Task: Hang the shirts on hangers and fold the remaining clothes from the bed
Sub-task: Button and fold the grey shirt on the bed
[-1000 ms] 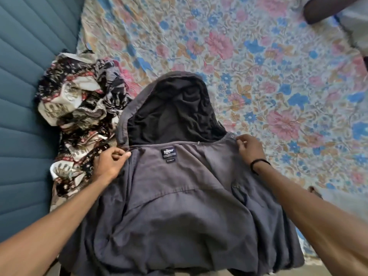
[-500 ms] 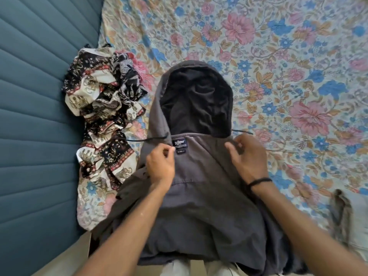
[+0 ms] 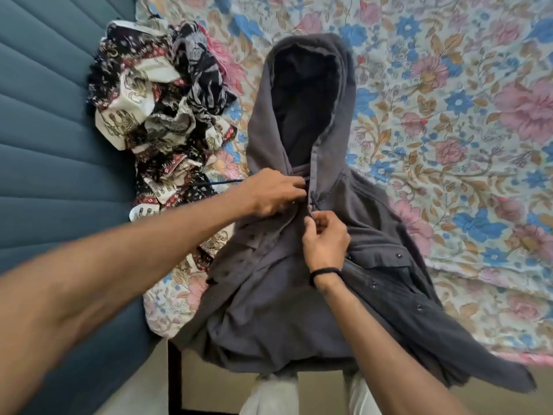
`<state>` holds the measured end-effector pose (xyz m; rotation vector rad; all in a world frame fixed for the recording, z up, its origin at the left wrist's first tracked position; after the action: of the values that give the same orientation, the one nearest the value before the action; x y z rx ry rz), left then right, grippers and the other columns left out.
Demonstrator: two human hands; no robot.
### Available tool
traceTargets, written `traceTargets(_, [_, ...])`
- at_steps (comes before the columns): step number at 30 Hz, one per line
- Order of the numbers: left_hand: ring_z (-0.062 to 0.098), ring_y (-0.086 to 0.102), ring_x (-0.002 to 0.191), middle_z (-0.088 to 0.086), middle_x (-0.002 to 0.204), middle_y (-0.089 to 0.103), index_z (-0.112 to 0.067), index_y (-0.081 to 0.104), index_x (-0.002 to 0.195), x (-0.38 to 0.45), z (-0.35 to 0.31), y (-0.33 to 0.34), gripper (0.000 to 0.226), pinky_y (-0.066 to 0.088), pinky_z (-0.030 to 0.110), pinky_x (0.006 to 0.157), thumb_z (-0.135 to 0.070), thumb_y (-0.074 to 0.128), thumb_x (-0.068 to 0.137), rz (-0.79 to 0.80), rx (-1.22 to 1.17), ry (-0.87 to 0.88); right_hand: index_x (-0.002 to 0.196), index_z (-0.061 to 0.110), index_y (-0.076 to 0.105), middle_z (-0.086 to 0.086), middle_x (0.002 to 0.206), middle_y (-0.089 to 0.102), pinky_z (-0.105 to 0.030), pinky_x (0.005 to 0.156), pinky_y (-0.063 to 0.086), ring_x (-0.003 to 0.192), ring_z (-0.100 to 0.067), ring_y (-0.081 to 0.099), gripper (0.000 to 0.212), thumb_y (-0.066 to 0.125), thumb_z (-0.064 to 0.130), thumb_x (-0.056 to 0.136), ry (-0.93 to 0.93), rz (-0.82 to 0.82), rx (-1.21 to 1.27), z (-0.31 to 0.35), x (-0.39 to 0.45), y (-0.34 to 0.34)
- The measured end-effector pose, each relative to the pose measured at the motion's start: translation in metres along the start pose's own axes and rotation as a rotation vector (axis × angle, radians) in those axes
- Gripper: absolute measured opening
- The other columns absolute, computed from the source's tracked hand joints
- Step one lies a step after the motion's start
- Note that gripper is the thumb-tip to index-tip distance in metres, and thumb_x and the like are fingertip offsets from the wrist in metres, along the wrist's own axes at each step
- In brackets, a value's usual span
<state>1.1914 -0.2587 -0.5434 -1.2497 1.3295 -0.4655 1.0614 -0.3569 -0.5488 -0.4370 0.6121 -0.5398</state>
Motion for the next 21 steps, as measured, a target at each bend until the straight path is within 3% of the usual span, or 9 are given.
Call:
traceTargets(3, [0.034,0.067,0.101,0.005,0.125,0.061,-0.023,0.059,0.125,0.016,0.015,0.000,0.043,0.046,0.038,0.067,-0.042,0.071,0.088,0.187,0.105,0.031,0.092,0.013,0.072,0.004,0.076,0.068,-0.037,0.080,0.054,0.073,-0.015,0.065,0.002,0.072,0.015,0.091,0.043,-0.139,0.045,0.002,-0.005,0.005])
traceTargets(6, [0.035,0.068,0.101,0.008,0.114,0.069,-0.021,0.070,0.112,0.028,0.027,-0.003,0.044,0.048,0.037,0.072,-0.052,0.076,0.082,0.242,0.057,-0.089,0.093,0.017,0.069,0.000,0.083,0.071,-0.034,0.077,0.055,0.076,-0.016,0.066,0.001,0.070,0.018,0.092,-0.019,-0.237,0.110,0.012,-0.014,0.011])
traceTargets(9, [0.024,0.072,0.079,0.001,0.086,0.076,-0.022,0.071,0.100,0.027,0.035,-0.007,0.038,0.054,0.032,0.067,-0.050,0.081,0.076,0.325,-0.209,-0.201,0.093,0.018,0.068,-0.002,0.088,0.070,-0.028,0.076,0.054,0.079,-0.017,0.067,0.002,0.070,0.018,0.094,-0.085,-0.304,0.185,0.029,-0.029,0.016])
traceTargets(11, [0.014,0.071,0.061,0.000,0.069,0.075,-0.020,0.071,0.094,0.021,0.043,-0.014,0.030,0.056,0.027,0.059,-0.039,0.086,0.076,0.412,-0.405,-0.268,0.094,0.016,0.068,-0.002,0.090,0.070,-0.032,0.076,0.055,0.081,-0.017,0.067,0.002,0.070,0.018,0.094,-0.097,-0.337,0.206,0.035,-0.036,0.021])
traceTargets(13, [0.010,0.067,0.054,0.000,0.065,0.074,-0.016,0.072,0.091,0.012,0.048,-0.020,0.025,0.053,0.022,0.054,-0.031,0.088,0.079,0.456,-0.551,-0.345,0.095,0.014,0.070,-0.001,0.091,0.070,-0.040,0.079,0.056,0.083,-0.019,0.067,0.005,0.070,0.019,0.094,-0.074,-0.378,0.217,0.036,-0.038,0.027])
traceTargets(15, [0.012,0.068,0.060,0.005,0.070,0.076,-0.009,0.074,0.094,0.003,0.046,-0.022,0.024,0.055,0.020,0.059,-0.024,0.087,0.081,0.493,-0.694,-0.413,0.095,0.013,0.071,0.000,0.092,0.069,-0.043,0.080,0.056,0.084,-0.019,0.067,0.005,0.071,0.018,0.093,-0.069,-0.417,0.225,0.041,-0.039,0.028])
traceTargets(17, [0.013,0.067,0.061,0.006,0.071,0.076,-0.007,0.076,0.091,-0.003,0.044,-0.022,0.018,0.057,0.021,0.063,-0.020,0.085,0.082,0.472,-0.793,-0.500,0.095,0.012,0.072,0.000,0.092,0.067,-0.043,0.078,0.056,0.083,-0.020,0.066,0.003,0.072,0.014,0.093,-0.117,-0.439,0.237,0.052,-0.043,0.027])
traceTargets(19, [0.012,0.056,0.049,0.001,0.059,0.068,-0.008,0.073,0.076,-0.006,0.044,-0.022,0.014,0.048,0.020,0.053,-0.017,0.078,0.085,0.387,-0.824,-0.608,0.095,0.011,0.072,0.001,0.091,0.066,-0.043,0.077,0.055,0.083,-0.021,0.066,0.002,0.073,0.012,0.093,-0.181,-0.457,0.240,0.063,-0.047,0.024])
traceTargets(21, [0.010,0.042,0.041,-0.001,0.051,0.056,-0.014,0.063,0.066,-0.012,0.040,-0.016,0.025,0.036,0.018,0.044,-0.016,0.071,0.089,0.379,-0.885,-0.686,0.095,0.010,0.072,0.001,0.092,0.067,-0.043,0.076,0.056,0.083,-0.021,0.066,0.003,0.073,0.010,0.093,-0.202,-0.466,0.231,0.066,-0.050,0.024])
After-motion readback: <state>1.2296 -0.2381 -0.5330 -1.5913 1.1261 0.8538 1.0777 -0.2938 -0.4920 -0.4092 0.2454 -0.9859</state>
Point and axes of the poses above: each hand's wrist, its own x-axis towards the middle knuckle, its own y-axis out of the palm, z = x × y, the point moved 7 cm from there along x, towards the middle knuckle
